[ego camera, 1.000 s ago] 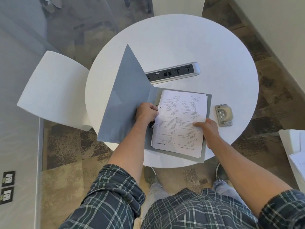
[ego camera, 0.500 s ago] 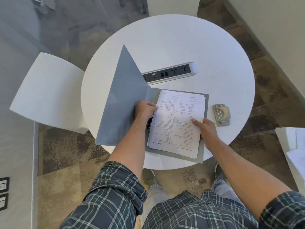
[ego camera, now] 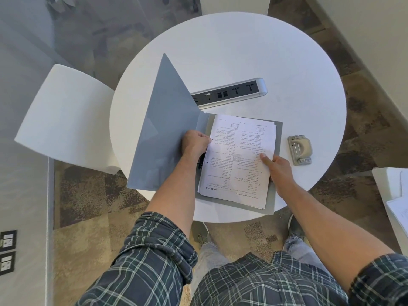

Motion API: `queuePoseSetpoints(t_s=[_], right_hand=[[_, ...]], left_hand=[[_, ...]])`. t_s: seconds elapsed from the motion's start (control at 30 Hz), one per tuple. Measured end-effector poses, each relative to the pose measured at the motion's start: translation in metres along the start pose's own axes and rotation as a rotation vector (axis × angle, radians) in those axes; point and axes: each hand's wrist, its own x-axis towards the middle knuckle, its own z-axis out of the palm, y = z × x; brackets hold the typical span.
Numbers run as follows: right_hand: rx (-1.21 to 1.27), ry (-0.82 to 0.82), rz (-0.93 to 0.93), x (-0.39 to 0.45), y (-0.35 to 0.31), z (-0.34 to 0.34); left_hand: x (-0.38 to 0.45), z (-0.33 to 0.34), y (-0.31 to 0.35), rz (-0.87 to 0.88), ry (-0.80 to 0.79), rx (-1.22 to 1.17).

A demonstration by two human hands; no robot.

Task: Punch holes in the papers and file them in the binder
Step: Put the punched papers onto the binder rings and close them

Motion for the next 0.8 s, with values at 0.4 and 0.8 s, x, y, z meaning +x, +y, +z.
queuePoseSetpoints(t_s=[0.4, 0.8], right_hand=[[0.002, -0.007, 0.0, -0.0025, -0.0009, -0.0025], [-0.034, -0.025, -0.005, 0.0005, 0.0024, -0.0056]], left_hand=[[0.0058, 0.0044, -0.0011, -0.033, 0.045, 0.055], [0.0003, -0.0002, -0.0004, 0.002, 0.08, 0.135]])
